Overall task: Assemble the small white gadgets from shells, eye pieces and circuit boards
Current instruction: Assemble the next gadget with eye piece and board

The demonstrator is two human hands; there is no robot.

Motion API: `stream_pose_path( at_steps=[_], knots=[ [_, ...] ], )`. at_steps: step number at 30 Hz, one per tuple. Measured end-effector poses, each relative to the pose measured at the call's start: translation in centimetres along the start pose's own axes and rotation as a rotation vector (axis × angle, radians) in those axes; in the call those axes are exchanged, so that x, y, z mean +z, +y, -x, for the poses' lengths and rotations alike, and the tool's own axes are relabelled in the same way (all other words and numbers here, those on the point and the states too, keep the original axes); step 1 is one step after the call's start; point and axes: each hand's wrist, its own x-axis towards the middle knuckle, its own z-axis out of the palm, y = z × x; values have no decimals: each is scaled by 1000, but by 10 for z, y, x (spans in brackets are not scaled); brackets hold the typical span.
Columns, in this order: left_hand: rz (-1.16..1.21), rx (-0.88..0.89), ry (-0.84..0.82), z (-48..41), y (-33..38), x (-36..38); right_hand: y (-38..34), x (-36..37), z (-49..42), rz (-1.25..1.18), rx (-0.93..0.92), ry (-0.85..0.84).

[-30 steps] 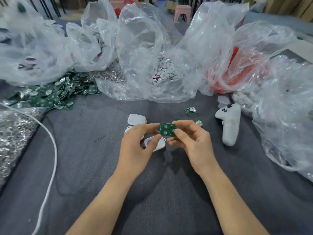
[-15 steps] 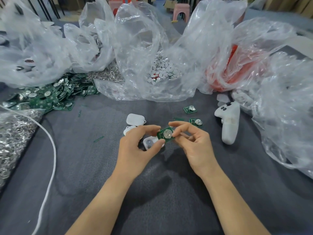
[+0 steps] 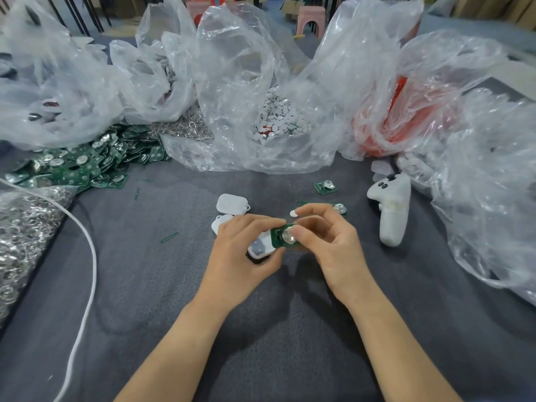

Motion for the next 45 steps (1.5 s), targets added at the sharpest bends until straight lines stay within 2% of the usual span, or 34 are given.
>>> stream_pose_path(
  at_steps=[2, 6, 9, 16, 19, 23, 30, 35, 40, 45],
  knots=[
    [-83, -2, -18, 0, 0, 0, -2, -2, -2, 45, 8, 34],
    [-397, -164, -83, 3, -5, 0, -7, -13, -6, -109, 41, 210],
    [-516, -149, -98, 5, -6, 4, -8, -15, -6, -162, 50, 234],
    [-403, -56, -151, 7, 0, 3, -11, -14, -5, -184, 66, 243],
    [-377, -104, -115, 5, 1, 1, -10, -13, -6, -139, 43, 258],
    [-496, -198, -26, 5, 2, 3, -11, -13, -6, -130, 40, 261],
    [-648, -204, -64, 7, 0, 4, -9, -12, -6, -104, 23, 292],
    [-611, -151, -83, 7, 2, 6, -10, -12, -6, -103, 32, 305],
    [-465, -79, -137, 7, 3, 6, -8, -12, -6, -48, 49, 303],
    [-434, -135, -99, 9, 2, 2, -7, -12, -5, 4, 58, 305]
  ],
)
